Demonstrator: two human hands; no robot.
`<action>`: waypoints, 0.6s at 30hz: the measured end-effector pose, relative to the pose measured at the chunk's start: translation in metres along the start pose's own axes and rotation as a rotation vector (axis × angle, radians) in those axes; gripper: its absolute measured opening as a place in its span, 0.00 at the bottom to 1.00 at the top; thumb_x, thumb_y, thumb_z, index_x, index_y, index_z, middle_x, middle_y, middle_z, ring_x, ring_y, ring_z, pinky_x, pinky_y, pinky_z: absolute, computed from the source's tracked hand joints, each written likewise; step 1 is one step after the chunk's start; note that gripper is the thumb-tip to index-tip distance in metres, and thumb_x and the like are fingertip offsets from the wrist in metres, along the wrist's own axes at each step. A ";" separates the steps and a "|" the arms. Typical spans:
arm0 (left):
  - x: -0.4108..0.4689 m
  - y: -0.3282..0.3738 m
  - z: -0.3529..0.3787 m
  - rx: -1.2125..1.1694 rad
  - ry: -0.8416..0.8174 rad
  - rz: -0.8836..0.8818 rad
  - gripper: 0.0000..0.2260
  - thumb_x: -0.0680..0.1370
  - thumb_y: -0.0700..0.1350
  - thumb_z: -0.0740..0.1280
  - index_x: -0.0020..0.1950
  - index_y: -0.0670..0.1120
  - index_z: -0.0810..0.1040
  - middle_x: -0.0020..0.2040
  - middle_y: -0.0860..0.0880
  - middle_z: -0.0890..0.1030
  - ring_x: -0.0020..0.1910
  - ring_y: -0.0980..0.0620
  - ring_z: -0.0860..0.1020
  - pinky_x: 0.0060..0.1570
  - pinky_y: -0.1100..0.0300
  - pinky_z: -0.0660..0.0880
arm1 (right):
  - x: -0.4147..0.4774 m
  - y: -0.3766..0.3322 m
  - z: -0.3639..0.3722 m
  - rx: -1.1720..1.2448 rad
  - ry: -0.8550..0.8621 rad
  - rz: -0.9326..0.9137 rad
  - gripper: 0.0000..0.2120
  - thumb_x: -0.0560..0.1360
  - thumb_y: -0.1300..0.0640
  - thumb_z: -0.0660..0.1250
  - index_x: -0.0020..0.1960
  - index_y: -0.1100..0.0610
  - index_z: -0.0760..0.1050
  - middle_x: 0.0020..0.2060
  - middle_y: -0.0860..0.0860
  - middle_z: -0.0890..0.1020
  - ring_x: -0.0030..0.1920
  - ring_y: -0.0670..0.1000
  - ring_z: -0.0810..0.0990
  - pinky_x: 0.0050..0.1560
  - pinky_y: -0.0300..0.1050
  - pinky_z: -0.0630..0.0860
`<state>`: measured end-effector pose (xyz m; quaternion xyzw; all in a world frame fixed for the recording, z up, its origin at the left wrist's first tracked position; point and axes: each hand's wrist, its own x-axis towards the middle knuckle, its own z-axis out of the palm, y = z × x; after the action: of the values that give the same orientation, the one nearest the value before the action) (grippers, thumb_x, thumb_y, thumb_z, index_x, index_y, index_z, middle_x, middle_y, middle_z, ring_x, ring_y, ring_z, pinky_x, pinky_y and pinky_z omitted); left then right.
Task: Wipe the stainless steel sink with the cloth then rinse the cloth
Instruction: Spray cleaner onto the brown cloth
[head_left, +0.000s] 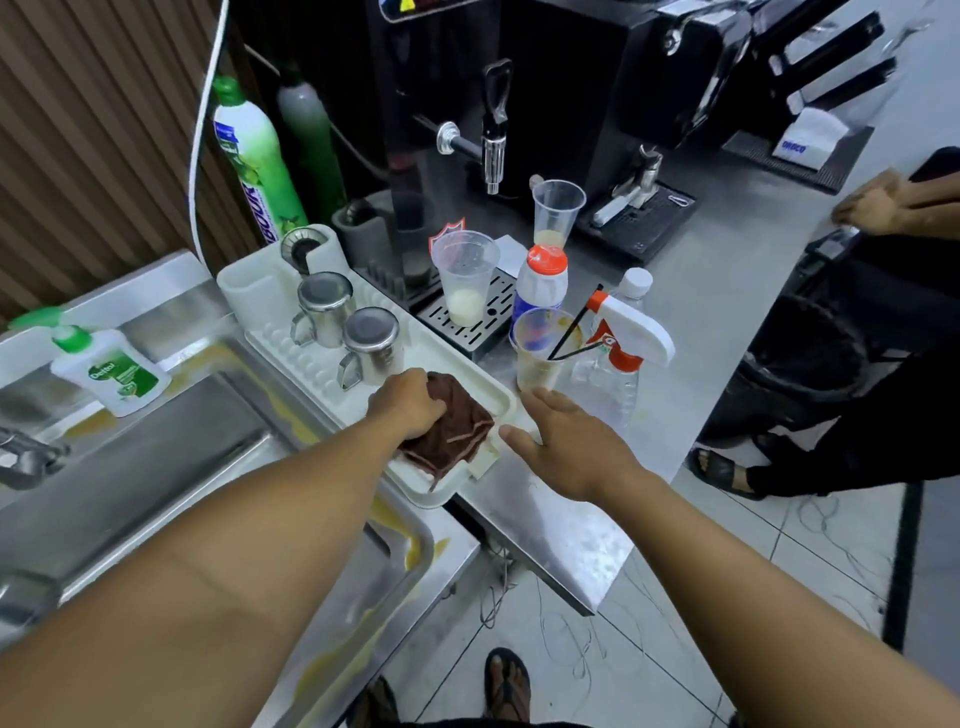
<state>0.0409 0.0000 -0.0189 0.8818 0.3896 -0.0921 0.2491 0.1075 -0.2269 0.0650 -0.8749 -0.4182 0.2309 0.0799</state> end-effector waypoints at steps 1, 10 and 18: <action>0.001 0.000 -0.003 -0.048 -0.003 0.042 0.15 0.77 0.51 0.68 0.59 0.44 0.73 0.58 0.42 0.78 0.53 0.41 0.76 0.51 0.51 0.73 | -0.003 0.002 -0.002 0.003 0.029 0.001 0.32 0.83 0.36 0.52 0.82 0.50 0.56 0.81 0.49 0.60 0.80 0.52 0.59 0.73 0.52 0.65; 0.000 0.003 -0.023 -0.315 -0.062 0.147 0.10 0.79 0.48 0.70 0.53 0.41 0.82 0.50 0.44 0.84 0.50 0.45 0.81 0.49 0.55 0.77 | -0.038 0.034 -0.018 0.201 0.417 0.073 0.21 0.81 0.38 0.60 0.62 0.48 0.81 0.57 0.46 0.85 0.54 0.50 0.83 0.52 0.48 0.79; -0.015 0.009 -0.047 -0.676 -0.134 0.129 0.08 0.81 0.45 0.67 0.59 0.50 0.81 0.52 0.48 0.86 0.52 0.48 0.84 0.57 0.52 0.80 | -0.024 0.059 -0.047 0.482 0.684 0.296 0.23 0.71 0.33 0.72 0.47 0.52 0.72 0.39 0.46 0.79 0.40 0.49 0.78 0.34 0.47 0.73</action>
<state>0.0357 0.0089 0.0300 0.7643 0.3242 0.0002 0.5574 0.1575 -0.2800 0.0949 -0.9077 -0.1722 0.0281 0.3815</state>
